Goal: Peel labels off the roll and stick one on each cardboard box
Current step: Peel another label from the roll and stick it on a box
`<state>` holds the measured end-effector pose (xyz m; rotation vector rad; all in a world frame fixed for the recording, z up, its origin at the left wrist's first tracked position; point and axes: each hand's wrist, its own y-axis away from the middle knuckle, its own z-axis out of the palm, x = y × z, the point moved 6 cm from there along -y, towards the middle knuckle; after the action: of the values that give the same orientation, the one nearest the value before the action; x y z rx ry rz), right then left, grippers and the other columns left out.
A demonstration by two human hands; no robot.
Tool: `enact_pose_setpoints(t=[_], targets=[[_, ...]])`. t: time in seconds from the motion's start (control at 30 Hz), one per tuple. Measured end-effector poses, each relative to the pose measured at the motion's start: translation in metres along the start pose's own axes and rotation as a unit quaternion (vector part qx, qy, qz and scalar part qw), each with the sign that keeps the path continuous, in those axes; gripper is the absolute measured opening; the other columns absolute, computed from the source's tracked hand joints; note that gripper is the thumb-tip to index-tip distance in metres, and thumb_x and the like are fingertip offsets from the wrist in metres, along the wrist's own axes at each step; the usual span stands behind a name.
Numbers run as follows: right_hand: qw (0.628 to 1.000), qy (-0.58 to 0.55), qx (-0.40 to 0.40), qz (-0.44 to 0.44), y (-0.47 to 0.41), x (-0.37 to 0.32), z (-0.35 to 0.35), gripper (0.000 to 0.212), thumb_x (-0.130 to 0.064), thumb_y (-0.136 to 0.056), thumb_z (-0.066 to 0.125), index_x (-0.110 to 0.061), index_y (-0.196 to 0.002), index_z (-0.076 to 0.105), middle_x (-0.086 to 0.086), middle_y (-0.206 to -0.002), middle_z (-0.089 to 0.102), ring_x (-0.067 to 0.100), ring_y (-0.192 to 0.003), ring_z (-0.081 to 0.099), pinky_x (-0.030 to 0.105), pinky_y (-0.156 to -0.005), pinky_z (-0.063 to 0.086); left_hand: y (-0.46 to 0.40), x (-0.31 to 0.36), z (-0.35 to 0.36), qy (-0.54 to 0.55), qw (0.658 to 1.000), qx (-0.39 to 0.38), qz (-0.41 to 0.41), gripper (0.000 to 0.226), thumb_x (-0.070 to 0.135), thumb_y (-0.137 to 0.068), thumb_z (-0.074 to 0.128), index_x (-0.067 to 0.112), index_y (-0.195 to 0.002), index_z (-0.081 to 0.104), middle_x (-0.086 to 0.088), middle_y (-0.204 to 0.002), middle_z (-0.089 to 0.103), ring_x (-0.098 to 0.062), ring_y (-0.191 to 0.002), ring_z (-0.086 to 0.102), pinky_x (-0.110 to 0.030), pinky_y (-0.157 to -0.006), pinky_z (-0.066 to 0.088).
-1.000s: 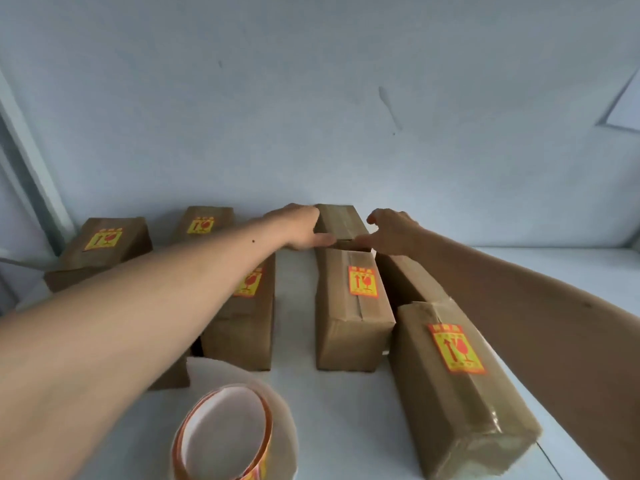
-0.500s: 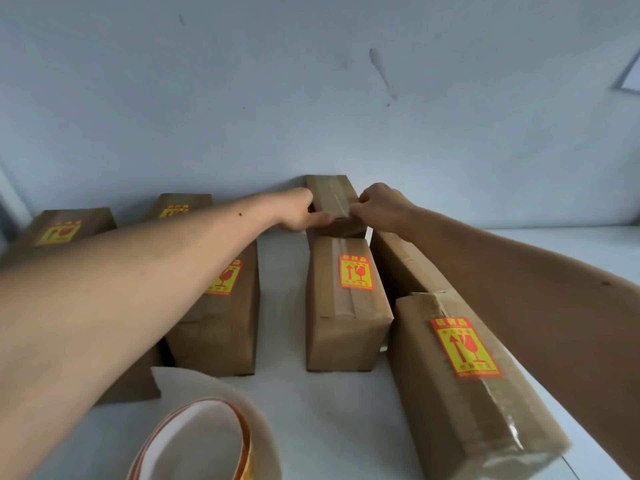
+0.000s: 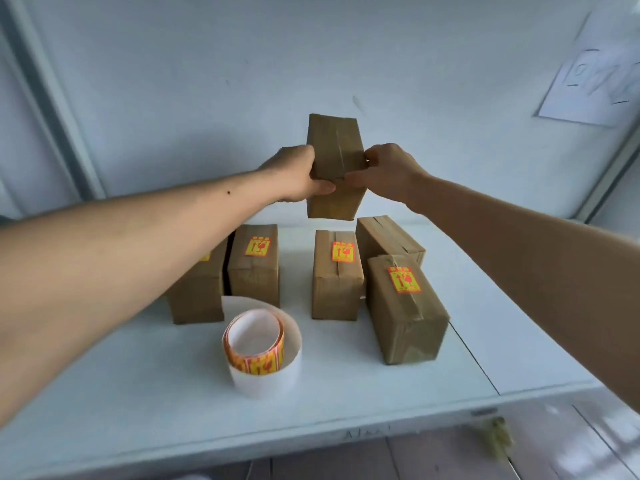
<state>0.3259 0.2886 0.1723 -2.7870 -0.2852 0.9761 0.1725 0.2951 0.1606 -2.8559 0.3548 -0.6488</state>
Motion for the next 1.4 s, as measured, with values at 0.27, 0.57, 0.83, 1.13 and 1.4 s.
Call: enact_pose_setpoints(t=[0.27,0.57,0.83,1.13,1.4], targets=[[0.998,0.063,-0.017,0.005,0.108,-0.010,-0.016,0.054,-0.038,-0.068,0.082,-0.006,-0.108,0.065,0.010,-0.103,0.065,0.023,-0.090,0.059,0.037,-0.074,0.051,0.097,0.027,0.005,0.020,0.999,-0.040,-0.012,0.051,0.052,-0.077,0.068,0.017,-0.112,0.059,-0.003,-0.105,0.063,-0.021,-0.093,0.060,-0.032,-0.075,0.048],[0.992,0.103,-0.061,0.027,0.189,0.009,0.010,0.046,-0.044,-0.061,0.082,-0.009,-0.086,0.066,0.000,-0.073,0.056,0.020,-0.073,0.055,0.029,-0.051,0.038,0.187,0.031,0.050,0.072,0.992,-0.100,-0.023,0.048,0.051,-0.074,0.072,0.021,-0.111,0.062,0.000,-0.102,0.068,-0.019,-0.089,0.064,-0.044,-0.085,0.053],[0.995,0.078,-0.054,0.002,0.212,0.014,0.022,0.077,-0.043,-0.060,0.083,-0.017,-0.127,0.054,-0.002,-0.098,0.058,0.017,-0.094,0.050,0.029,-0.072,0.041,0.217,0.035,0.053,0.043,0.997,-0.064,-0.024,0.045,0.046,-0.078,0.071,0.018,-0.111,0.060,0.000,-0.099,0.064,-0.020,-0.088,0.060,-0.039,-0.079,0.053],[0.983,0.140,-0.118,0.008,0.215,0.036,0.046,0.073,-0.036,-0.062,0.084,-0.012,-0.126,0.058,0.005,-0.104,0.062,0.023,-0.095,0.054,0.033,-0.079,0.050,0.222,0.029,0.093,-0.073,0.990,-0.110,-0.044,0.062,0.066,-0.078,0.058,0.017,-0.116,0.056,-0.002,-0.111,0.057,-0.021,-0.096,0.057,-0.034,-0.065,0.046],[0.972,0.210,-0.106,0.001,0.198,0.057,0.078,0.069,-0.050,-0.067,0.078,-0.021,-0.126,0.055,0.001,-0.110,0.066,0.028,-0.115,0.049,0.040,-0.093,0.043,0.213,0.005,0.115,-0.117,0.986,-0.108,-0.057,0.063,0.061,-0.082,0.057,0.015,-0.124,0.048,-0.012,-0.125,0.048,-0.029,-0.118,0.041,-0.043,-0.090,0.044]])
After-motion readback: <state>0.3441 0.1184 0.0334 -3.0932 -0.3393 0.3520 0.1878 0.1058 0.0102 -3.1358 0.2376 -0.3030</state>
